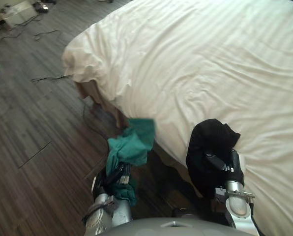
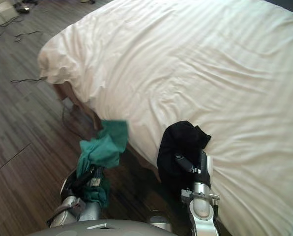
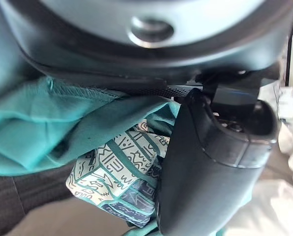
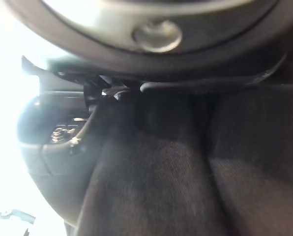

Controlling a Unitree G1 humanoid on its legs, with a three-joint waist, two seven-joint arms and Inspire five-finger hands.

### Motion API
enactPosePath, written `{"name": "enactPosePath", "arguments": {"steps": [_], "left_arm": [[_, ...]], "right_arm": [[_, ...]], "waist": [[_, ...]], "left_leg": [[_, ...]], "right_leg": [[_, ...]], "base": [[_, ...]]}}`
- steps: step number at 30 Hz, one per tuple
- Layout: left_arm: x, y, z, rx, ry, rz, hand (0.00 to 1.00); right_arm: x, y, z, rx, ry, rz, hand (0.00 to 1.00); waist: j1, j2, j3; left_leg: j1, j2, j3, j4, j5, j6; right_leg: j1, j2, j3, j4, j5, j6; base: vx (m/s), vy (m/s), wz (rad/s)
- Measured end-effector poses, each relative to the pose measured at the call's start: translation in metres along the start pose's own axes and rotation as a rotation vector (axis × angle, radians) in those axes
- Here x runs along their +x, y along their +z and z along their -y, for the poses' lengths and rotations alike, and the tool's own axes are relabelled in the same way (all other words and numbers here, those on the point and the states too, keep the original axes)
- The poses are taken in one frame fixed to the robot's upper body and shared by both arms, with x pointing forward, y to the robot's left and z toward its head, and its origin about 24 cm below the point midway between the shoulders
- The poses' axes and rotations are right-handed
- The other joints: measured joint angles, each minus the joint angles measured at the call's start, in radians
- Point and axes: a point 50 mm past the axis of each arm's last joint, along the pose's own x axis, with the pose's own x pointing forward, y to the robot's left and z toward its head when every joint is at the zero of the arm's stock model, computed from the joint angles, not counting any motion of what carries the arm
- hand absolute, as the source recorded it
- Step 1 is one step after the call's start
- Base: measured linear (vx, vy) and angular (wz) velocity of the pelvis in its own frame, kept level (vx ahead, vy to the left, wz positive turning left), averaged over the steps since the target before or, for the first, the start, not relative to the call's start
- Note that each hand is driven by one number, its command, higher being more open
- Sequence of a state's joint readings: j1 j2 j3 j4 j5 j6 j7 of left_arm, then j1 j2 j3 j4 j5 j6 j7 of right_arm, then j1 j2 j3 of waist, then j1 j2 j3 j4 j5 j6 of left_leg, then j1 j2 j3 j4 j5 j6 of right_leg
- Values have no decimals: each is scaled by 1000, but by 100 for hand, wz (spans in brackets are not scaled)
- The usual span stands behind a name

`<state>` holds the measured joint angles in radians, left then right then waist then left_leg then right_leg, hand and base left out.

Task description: Tidy up the quilt and then pick up the clothes from the bed and put them into the laundry hamper

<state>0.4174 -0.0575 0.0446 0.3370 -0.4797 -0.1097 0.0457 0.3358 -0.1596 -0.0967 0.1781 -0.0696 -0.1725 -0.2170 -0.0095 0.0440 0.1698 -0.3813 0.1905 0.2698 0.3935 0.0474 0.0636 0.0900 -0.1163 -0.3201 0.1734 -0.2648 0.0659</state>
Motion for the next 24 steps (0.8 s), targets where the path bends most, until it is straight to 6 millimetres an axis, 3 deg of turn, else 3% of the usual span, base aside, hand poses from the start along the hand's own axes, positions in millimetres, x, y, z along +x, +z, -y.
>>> {"name": "enactPosePath", "arguments": {"steps": [1, 2, 3, 5, 7, 8, 9, 11, 12, 13, 15, 16, 17, 18, 19, 20, 21, 24], "left_arm": [[0, -1, 0, 13, -14, -6, 0], [4, 7, 0, 27, -27, 17, 0], [7, 7, -5, 26, -6, 15, 0], [8, 0, -10, 41, 9, -22, 0], [12, -2, -2, 24, -12, -42, 0], [12, -3, 5, 4, -35, -38, 0], [17, 6, 9, -29, -55, -6, 0], [21, 10, 19, -65, -78, 5, 0], [23, 12, 22, -77, -86, 12, 0], [24, 13, 21, -75, -83, 13, 0], [24, 17, 22, -58, -88, 28, 0], [25, 25, 23, -26, -96, 62, 0], [23, 26, 17, -17, -83, 74, 0], [21, 23, 10, -13, -51, 63, 0], [21, 24, 6, 1, -30, 62, 0], [21, 25, 5, 6, -25, 65, 0], [20, 25, 3, 25, -19, 69, 0], [17, 20, 0, 71, -25, 47, 0]], "right_arm": [[-1, -6, 12, -16, -42, -22, 0], [-2, -9, 17, -10, -69, -42, 0], [0, -10, 21, 4, -88, -50, 0], [-3, -14, 23, 26, -96, -73, 0], [-9, -26, 28, 56, -122, -133, 0], [-12, -34, 28, 70, -129, -175, 0], [-19, -42, 26, 120, -112, -210, 0], [-18, -48, 18, 180, -65, -255, 0], [-20, -55, 11, 178, -18, -293, 0], [-24, -61, -3, 178, 52, -344, 0], [-31, -65, -21, 194, 120, -377, 0], [-32, -63, -43, 221, 190, -383, 0], [-33, -58, -57, 228, 248, -374, 0], [-34, -52, -75, 225, 316, -362, 0], [-39, -47, -90, 240, 354, -356, 0], [-41, -45, -94, 238, 367, -348, 0], [-46, -40, -101, 253, 384, -337, 0], [-55, -37, -101, 276, 382, -328, 0]], "waist": [[-7, 22, 6], [-20, -9, -1], [-8, -19, -1], [-6, -10, -4], [-10, 7, -7], [-26, 1, -17], [-44, -32, -31], [-38, 8, -16], [-22, 25, -12], [9, 44, -18], [5, 42, -22], [20, 12, -13], [56, 44, -17], [79, 50, -5], [68, 32, 1], [57, 30, 1], [52, 21, 6], [37, -43, 12]], "left_leg": [[21, -41, -59, -129, 78, -84], [38, -76, -91, -206, 99, -69], [11, -66, -35, -57, -44, -44], [7, -19, 33, 125, -187, -8], [31, -89, -6, 20, -127, 0], [77, -176, -115, -187, 4, -12], [103, -187, -76, -223, -49, 44], [53, -99, 24, -73, -134, -40], [32, -87, 38, -43, -153, -49], [26, -128, -4, -67, -142, -37], [61, -209, -49, -178, -125, -52], [35, -222, -35, -58, -171, 13], [21, -173, -71, 69, -264, 9], [50, -192, -113, 53, -322, 4], [91, -231, -135, -27, -288, 3], [107, -242, -156, -67, -269, 5], [142, -252, -187, -135, -232, 9], [211, -285, -253, -218, -205, 12]], "right_leg": [[-2, 12, -42, -4, -16, -44], [5, -12, -86, -37, -10, -52], [2, -23, -139, -34, 21, -2], [-3, -26, -195, 17, 24, -1], [-7, -28, -271, 55, 25, -30], [-2, 0, -276, -34, 12, -58], [1, -25, -325, -89, 76, -22], [5, -22, -437, -61, 97, -6], [11, -25, -476, -56, 102, 2], [22, -39, -523, -46, 107, 11], [35, -81, -577, -35, 91, -22], [16, -147, -610, 11, 76, -23], [3, -154, -593, 94, 50, -42], [-16, -173, -500, 156, 43, -60], [-63, -178, -326, 206, 39, -65], [-76, -153, -242, 207, 36, -67], [-99, -92, -101, 209, 31, -61], [-141, 11, 60, 241, 14, -49]], "base": [[-150, 20, 155], [-156, 39, 169], [-127, 37, 106], [-64, 29, 89], [-116, 55, 155], [-188, 9, 220], [-179, -7, 228], [-124, 18, 183], [-151, 134, 151], [-121, 169, 114], [-59, 162, 138], [19, 181, 97], [79, 236, 29], [87, 241, 10], [65, 228, 46], [63, 187, 94], [109, 128, 83], [156, 87, 69]]}}
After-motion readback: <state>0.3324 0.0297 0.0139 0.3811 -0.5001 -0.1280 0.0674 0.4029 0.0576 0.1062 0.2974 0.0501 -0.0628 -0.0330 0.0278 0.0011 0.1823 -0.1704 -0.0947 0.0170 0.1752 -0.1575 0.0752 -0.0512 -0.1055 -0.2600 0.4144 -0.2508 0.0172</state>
